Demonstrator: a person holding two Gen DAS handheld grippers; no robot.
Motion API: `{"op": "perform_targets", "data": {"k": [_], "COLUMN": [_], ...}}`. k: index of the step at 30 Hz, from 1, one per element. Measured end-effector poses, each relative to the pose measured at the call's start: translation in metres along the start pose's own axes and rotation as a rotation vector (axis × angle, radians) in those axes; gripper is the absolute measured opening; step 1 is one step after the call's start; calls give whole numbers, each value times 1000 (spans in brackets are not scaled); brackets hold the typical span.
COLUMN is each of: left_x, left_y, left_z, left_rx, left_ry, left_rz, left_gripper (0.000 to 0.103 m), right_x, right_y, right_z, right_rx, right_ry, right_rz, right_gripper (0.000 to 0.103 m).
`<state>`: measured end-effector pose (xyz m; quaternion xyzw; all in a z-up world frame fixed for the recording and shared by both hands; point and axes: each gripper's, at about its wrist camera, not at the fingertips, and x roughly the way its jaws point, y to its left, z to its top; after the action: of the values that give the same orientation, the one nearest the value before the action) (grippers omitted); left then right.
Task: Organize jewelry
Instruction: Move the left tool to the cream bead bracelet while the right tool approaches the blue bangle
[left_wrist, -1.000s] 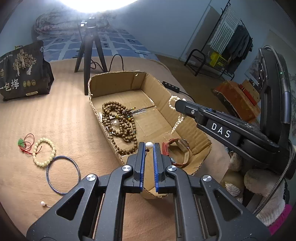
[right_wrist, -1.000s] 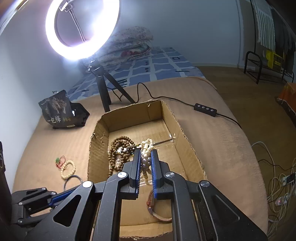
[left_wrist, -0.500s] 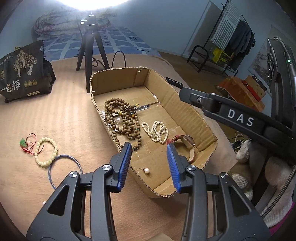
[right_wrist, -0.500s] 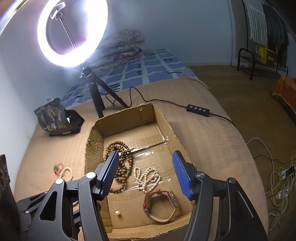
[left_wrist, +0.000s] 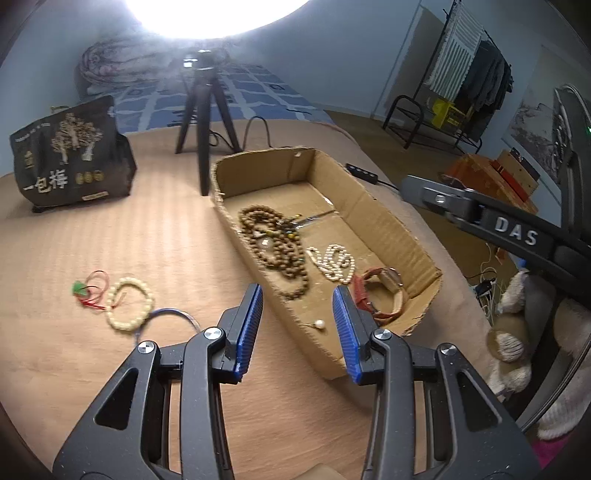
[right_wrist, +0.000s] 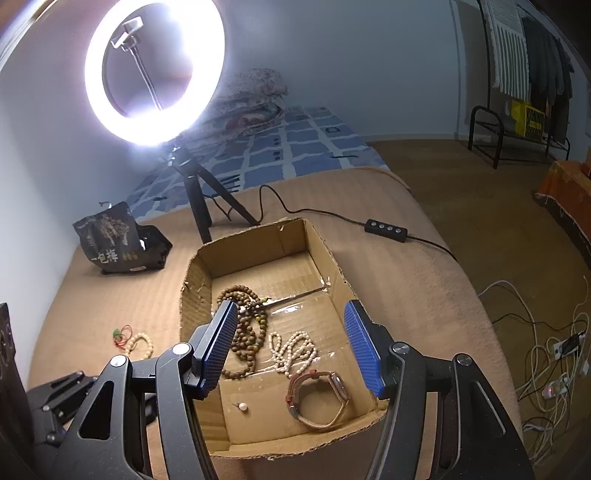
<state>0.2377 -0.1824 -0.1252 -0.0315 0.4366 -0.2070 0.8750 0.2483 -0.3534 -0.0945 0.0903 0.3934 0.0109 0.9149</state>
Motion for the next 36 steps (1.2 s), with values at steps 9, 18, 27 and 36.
{"op": "perform_targets", "data": {"k": [9, 18, 27, 36], "left_x": [-19, -35, -47, -39], "left_y": [36, 79, 134, 187], "left_z": [2, 2, 1, -7], "left_rx": [-31, -79, -136, -219], "left_ry": [-22, -37, -49, -25], "left_rz": [54, 110, 174, 215], "left_gripper": [40, 40, 40, 40], "right_x": [-13, -22, -14, 10], "right_y": [19, 56, 102, 141], "right_z": [0, -6, -26, -53], "right_rx": [-43, -128, -253, -334], "right_ry": [-17, -22, 24, 112], "right_rz": [18, 78, 147, 229], "right_gripper": [59, 60, 60, 68]}}
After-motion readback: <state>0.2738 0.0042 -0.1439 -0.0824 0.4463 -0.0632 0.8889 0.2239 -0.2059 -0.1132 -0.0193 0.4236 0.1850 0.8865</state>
